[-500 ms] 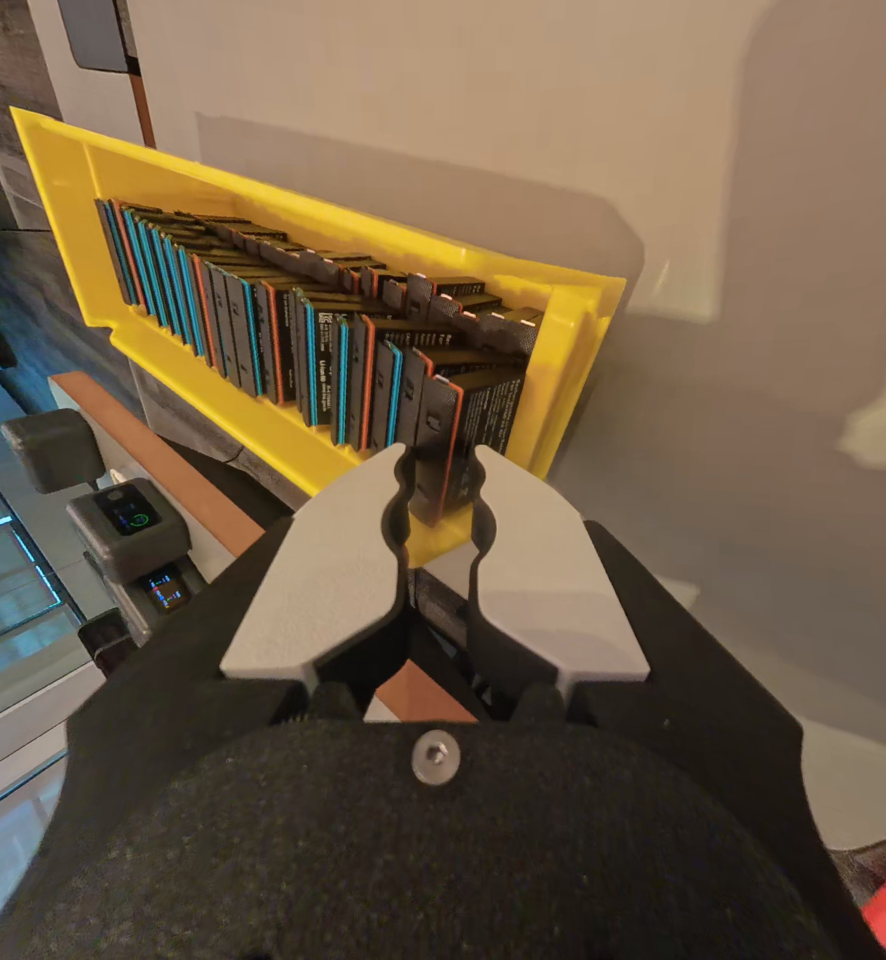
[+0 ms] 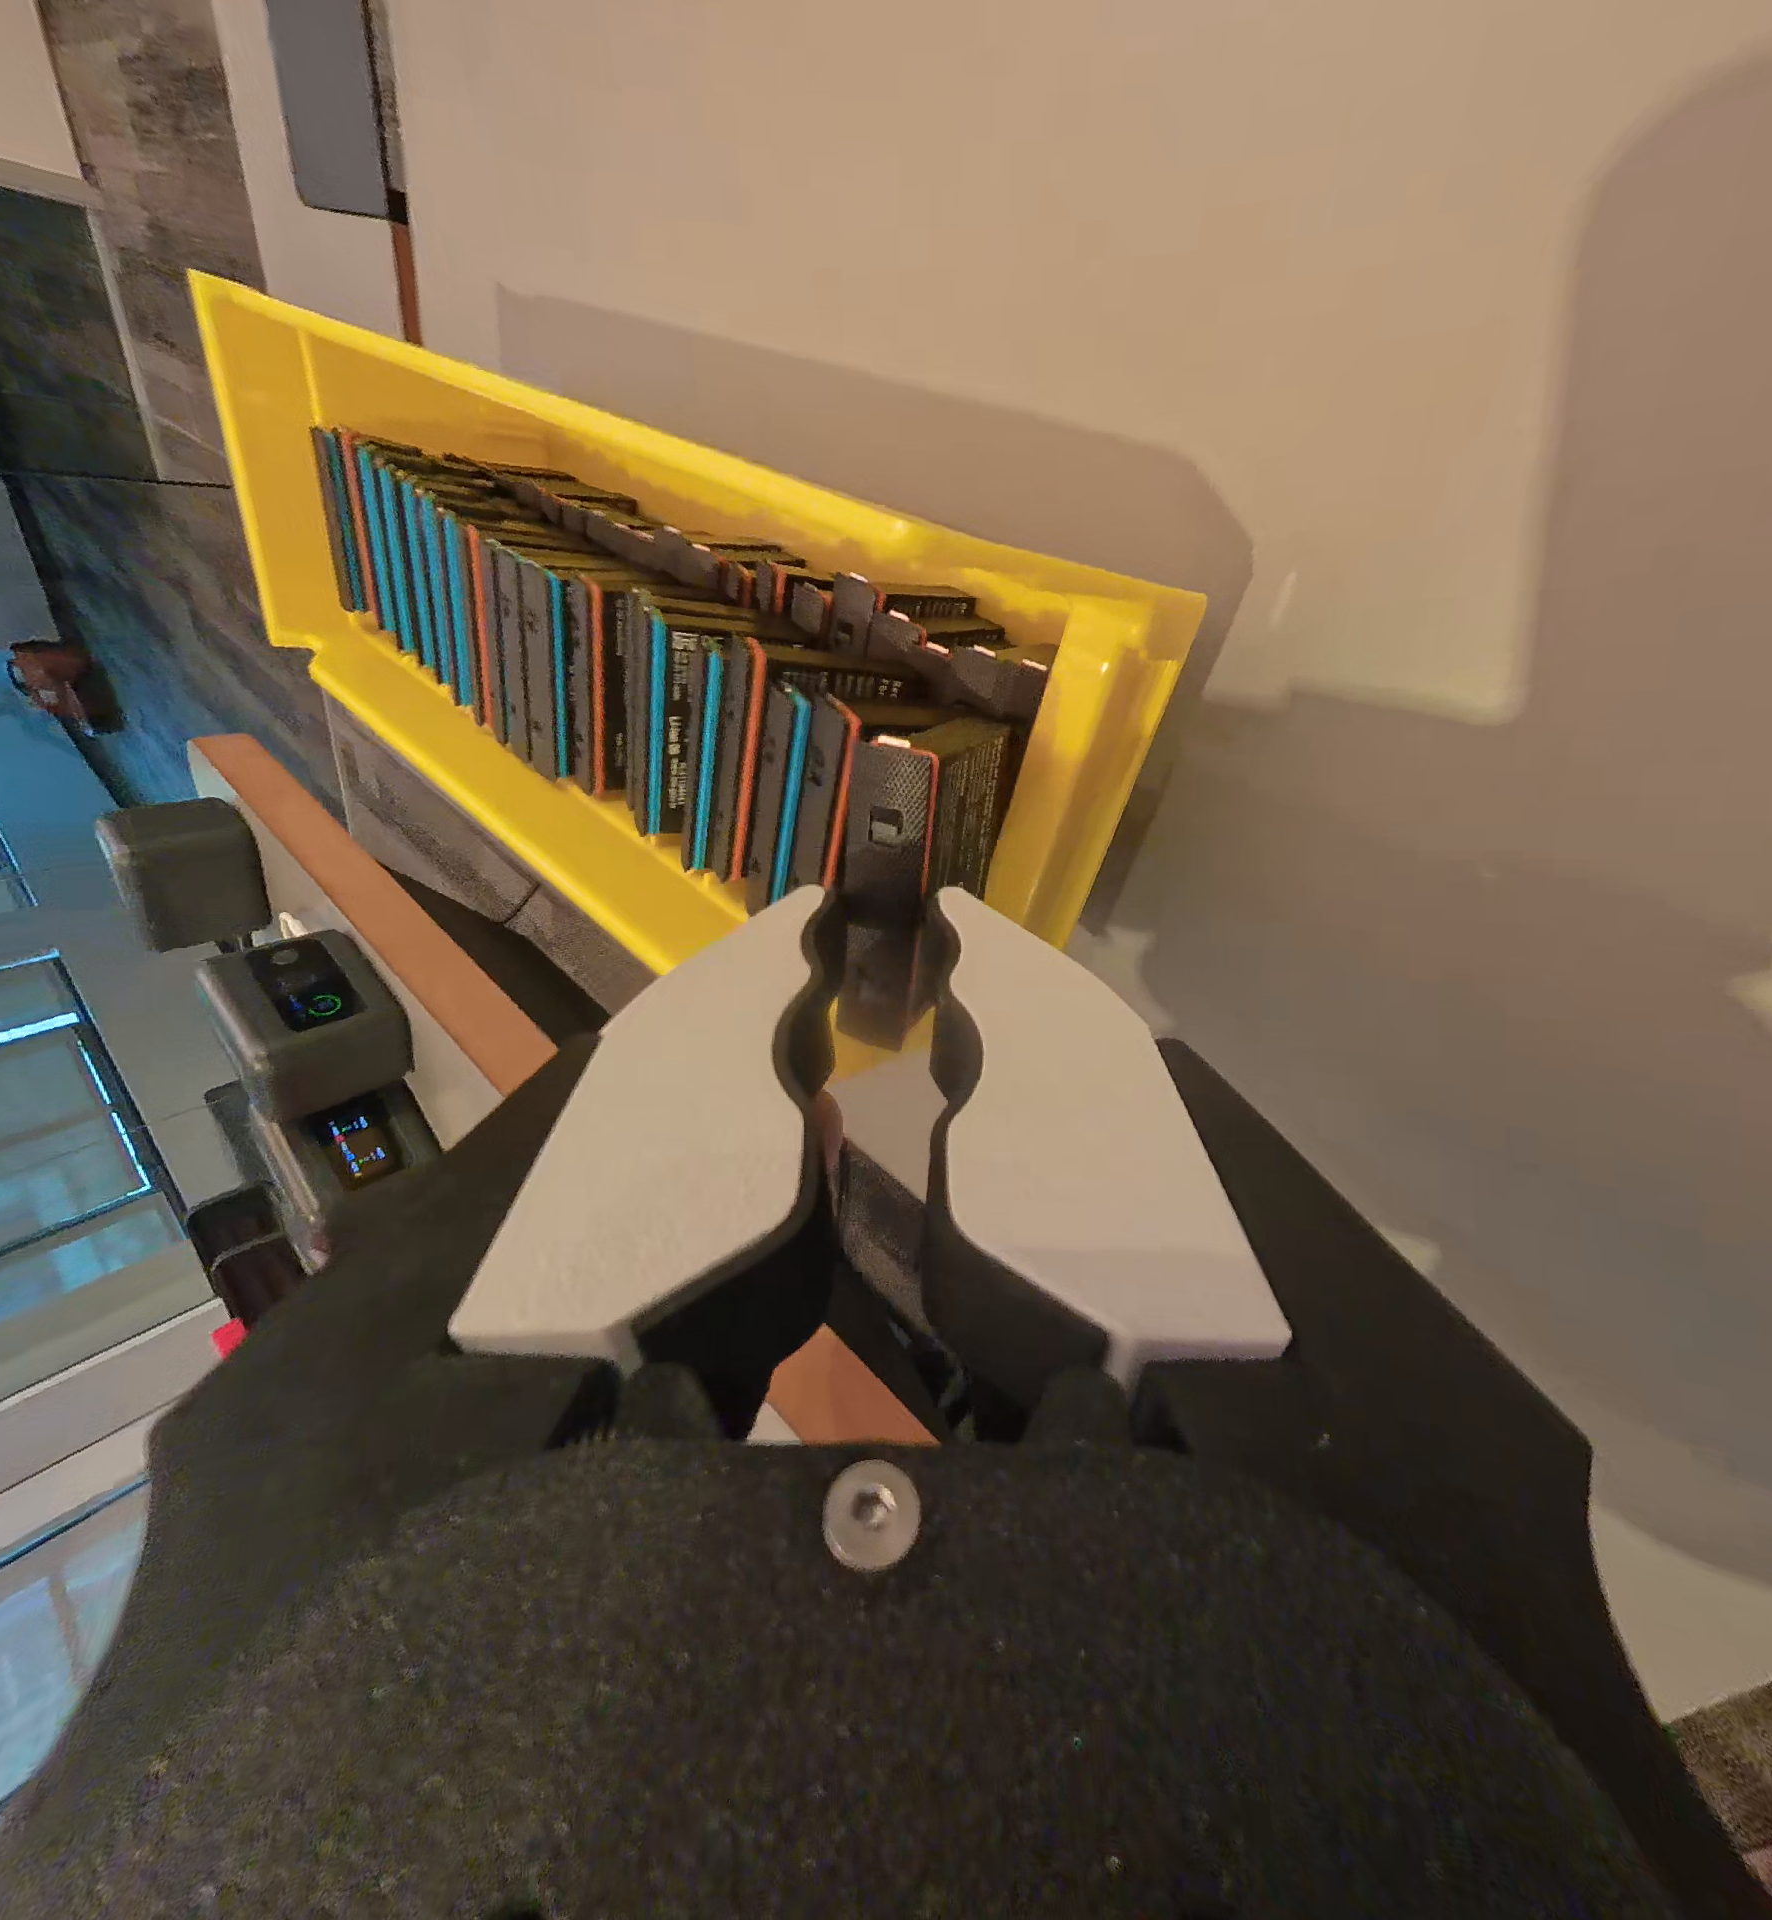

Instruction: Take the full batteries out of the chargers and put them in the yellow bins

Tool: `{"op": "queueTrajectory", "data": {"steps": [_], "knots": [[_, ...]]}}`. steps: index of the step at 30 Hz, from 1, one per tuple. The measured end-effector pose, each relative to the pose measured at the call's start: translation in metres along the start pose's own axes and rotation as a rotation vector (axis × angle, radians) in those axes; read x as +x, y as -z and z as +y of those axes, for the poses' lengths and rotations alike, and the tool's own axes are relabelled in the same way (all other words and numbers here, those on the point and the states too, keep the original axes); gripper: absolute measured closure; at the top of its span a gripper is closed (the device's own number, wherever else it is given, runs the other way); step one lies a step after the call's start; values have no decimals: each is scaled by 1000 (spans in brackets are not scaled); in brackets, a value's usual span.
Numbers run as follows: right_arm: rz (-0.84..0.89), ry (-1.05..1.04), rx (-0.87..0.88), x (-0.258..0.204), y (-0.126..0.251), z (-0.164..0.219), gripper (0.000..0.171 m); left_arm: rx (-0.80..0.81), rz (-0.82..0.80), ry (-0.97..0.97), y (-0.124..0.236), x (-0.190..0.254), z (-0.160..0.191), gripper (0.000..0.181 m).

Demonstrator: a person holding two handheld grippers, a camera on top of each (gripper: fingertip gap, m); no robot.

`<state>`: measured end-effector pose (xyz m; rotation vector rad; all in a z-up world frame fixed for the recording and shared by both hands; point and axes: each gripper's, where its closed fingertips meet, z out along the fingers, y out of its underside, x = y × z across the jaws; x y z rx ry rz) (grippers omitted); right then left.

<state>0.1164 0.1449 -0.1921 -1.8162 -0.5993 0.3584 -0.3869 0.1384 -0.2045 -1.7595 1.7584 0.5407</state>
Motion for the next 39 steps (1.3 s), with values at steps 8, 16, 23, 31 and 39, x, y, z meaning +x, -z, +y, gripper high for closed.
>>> {"op": "queueTrajectory", "data": {"steps": [8,16,23,31,39], "knots": [[-87,25,20,-21,-4,-6,168,324,-120,188,59,-48,-74,181],[-156,148,18,-60,-8,-14,165,371,-85,208,22,-55,-128,181],[-162,90,30,-55,-7,-14,165,279,-90,250,22,-58,-90,181],[-165,86,15,-55,-9,-10,166,139,-29,341,33,-32,-27,181],[-155,82,18,-50,-7,-12,166,-257,651,703,66,113,58,65]]}}
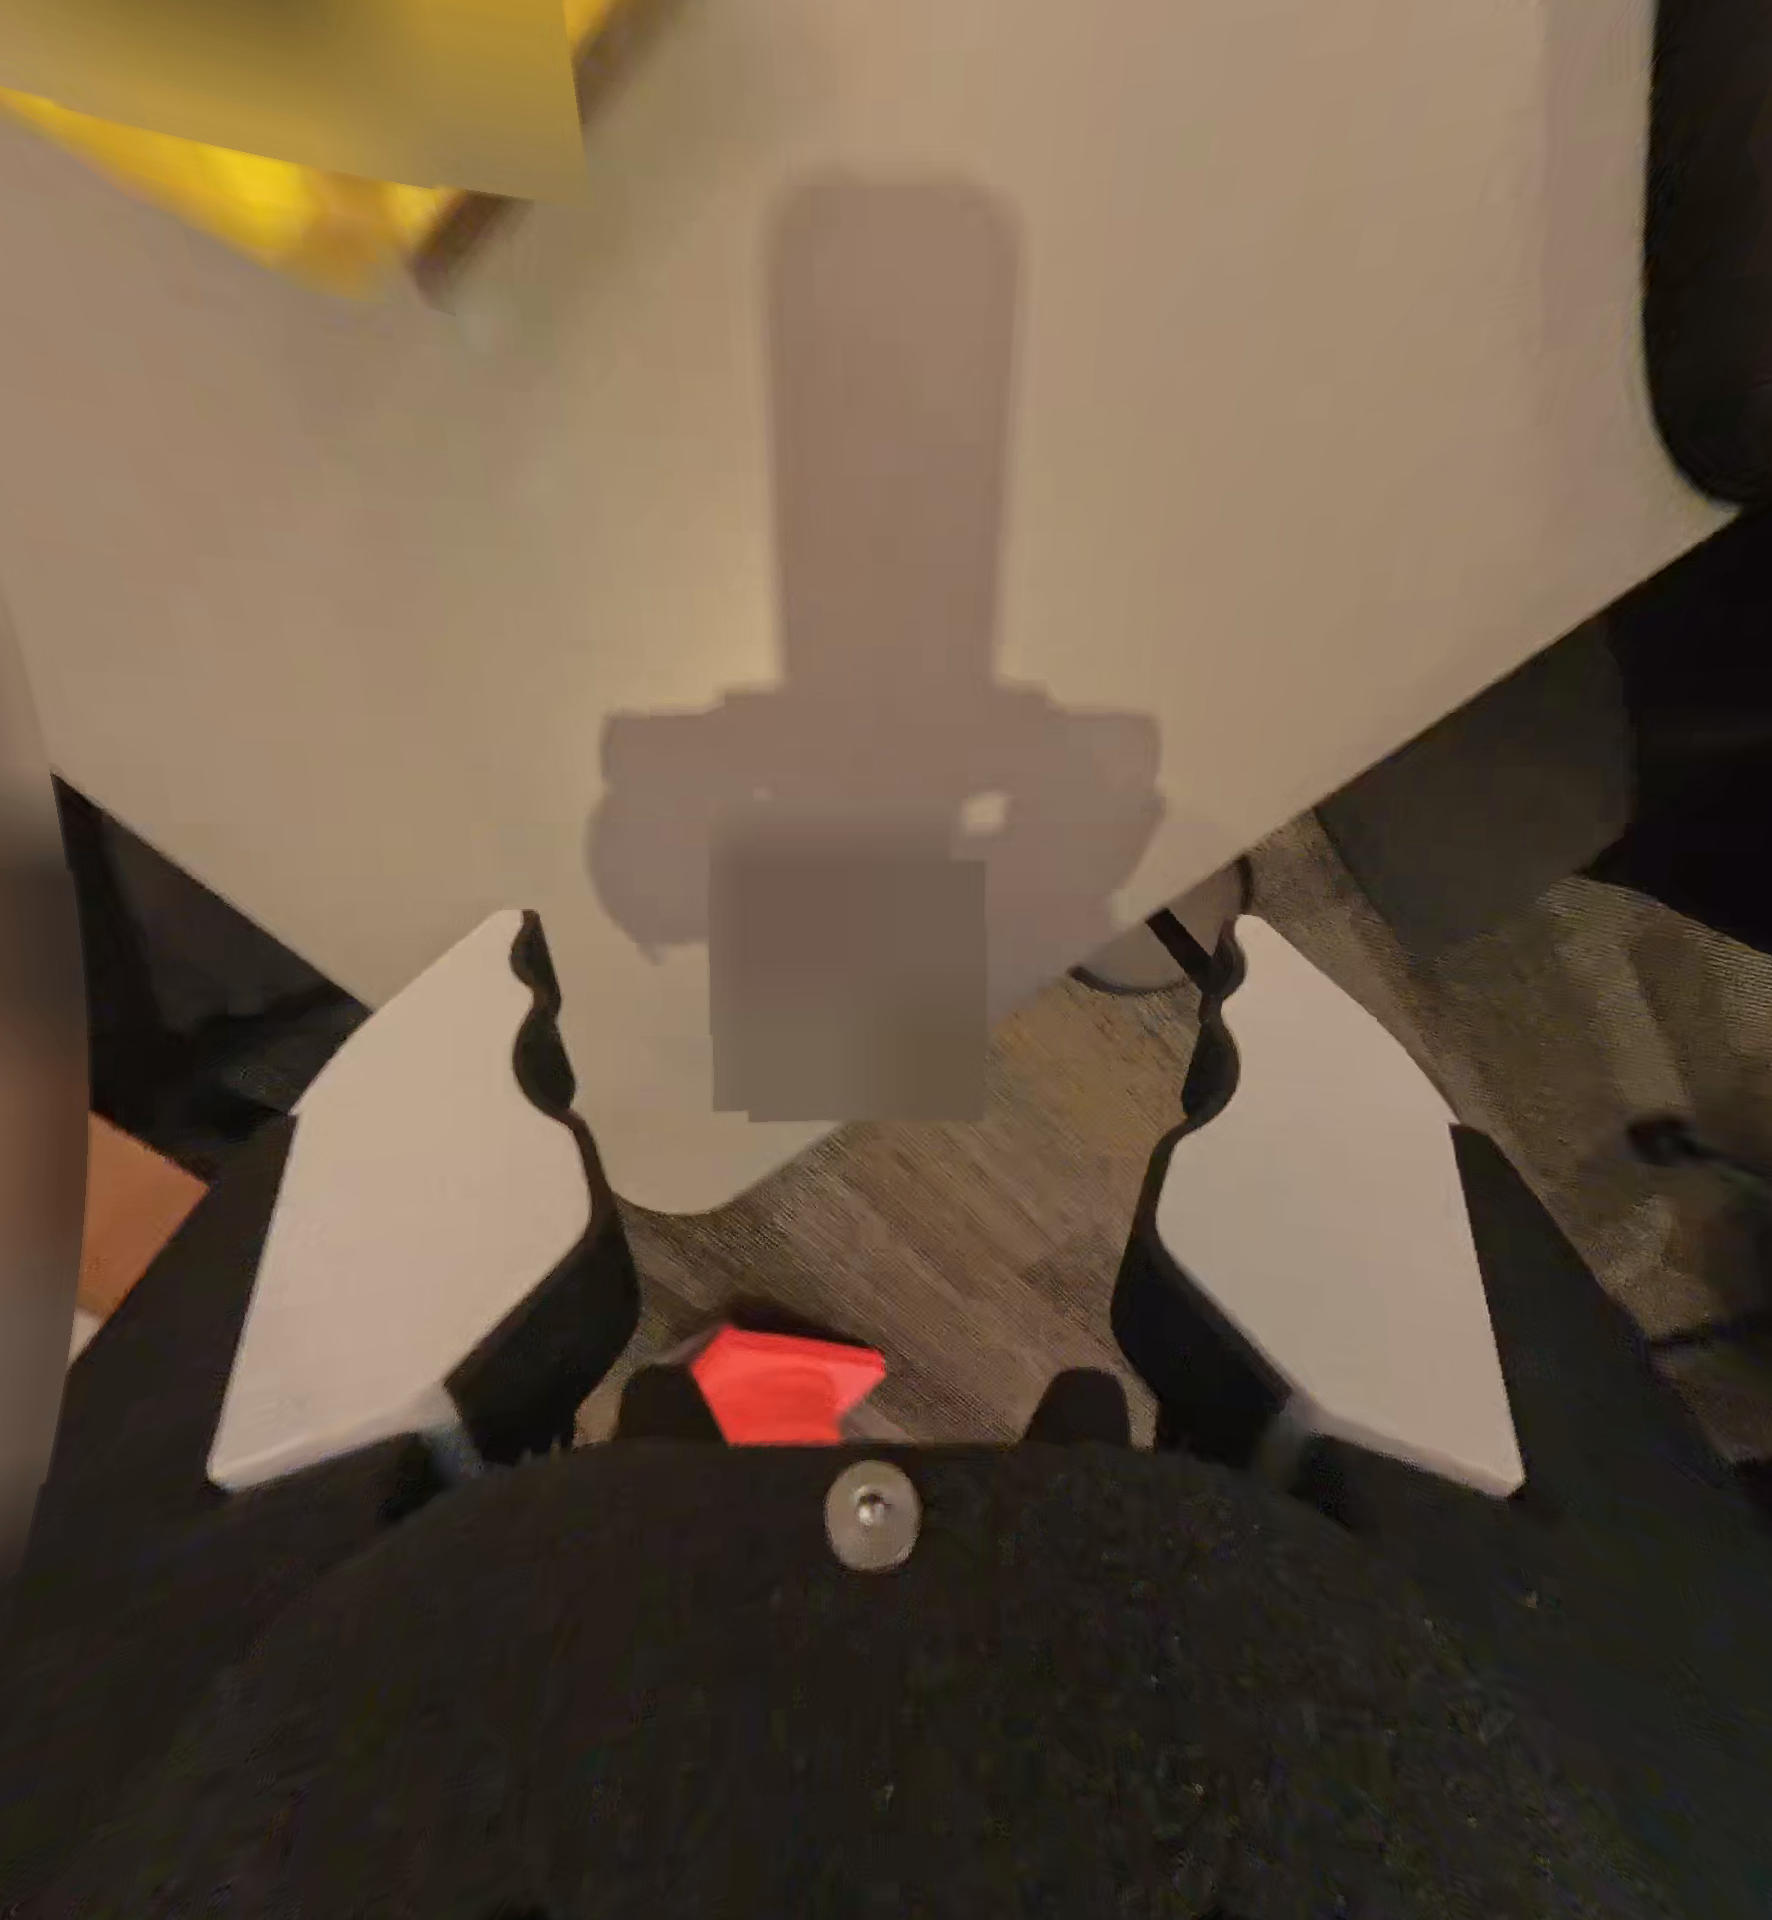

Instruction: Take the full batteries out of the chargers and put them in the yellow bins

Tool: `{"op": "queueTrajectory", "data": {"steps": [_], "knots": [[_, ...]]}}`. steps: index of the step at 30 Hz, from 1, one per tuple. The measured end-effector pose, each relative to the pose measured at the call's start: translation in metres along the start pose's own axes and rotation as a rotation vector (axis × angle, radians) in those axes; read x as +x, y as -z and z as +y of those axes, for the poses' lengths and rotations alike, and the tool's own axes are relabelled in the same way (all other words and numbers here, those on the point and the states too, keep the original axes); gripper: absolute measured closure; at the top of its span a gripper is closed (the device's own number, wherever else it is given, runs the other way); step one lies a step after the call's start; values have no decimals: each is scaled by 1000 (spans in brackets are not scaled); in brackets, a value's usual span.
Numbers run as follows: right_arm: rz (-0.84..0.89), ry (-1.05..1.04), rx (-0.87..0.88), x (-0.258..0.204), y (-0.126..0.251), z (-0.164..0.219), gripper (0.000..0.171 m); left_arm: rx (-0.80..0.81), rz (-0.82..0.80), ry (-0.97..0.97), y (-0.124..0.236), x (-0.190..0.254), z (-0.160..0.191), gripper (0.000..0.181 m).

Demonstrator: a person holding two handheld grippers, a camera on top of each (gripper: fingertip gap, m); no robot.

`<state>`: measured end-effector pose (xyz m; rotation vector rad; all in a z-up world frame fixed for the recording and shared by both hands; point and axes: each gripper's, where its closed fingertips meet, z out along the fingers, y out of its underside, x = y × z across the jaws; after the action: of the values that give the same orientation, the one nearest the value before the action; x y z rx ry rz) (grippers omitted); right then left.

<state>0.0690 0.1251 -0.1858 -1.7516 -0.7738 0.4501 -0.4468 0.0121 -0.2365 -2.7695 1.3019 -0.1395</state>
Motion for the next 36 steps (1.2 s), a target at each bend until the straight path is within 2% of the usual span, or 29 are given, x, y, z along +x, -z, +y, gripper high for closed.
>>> {"op": "queueTrajectory", "data": {"steps": [7,18,21,26,28,30,33,36], "knots": [[9,1,-3,2,1,0,166,-47,-6,131,-34,9,49,78],[3,7,-17,-1,-2,3,166,22,-88,159,-52,0,53,118],[6,9,-19,-1,-2,4,166,22,-78,159,-57,0,55,139],[3,13,-21,-1,-2,4,166,41,-155,84,-54,-6,49,139],[1,13,-17,-2,-2,3,166,85,-210,43,-46,-6,33,139],[-14,7,-13,-5,-3,2,166,178,-349,-57,-27,-9,-1,139],[-61,-14,-6,-17,-5,-1,164,375,-511,-219,5,8,-78,139],[-152,-50,16,-38,-7,-9,161,572,-607,-402,24,44,-158,139]]}}
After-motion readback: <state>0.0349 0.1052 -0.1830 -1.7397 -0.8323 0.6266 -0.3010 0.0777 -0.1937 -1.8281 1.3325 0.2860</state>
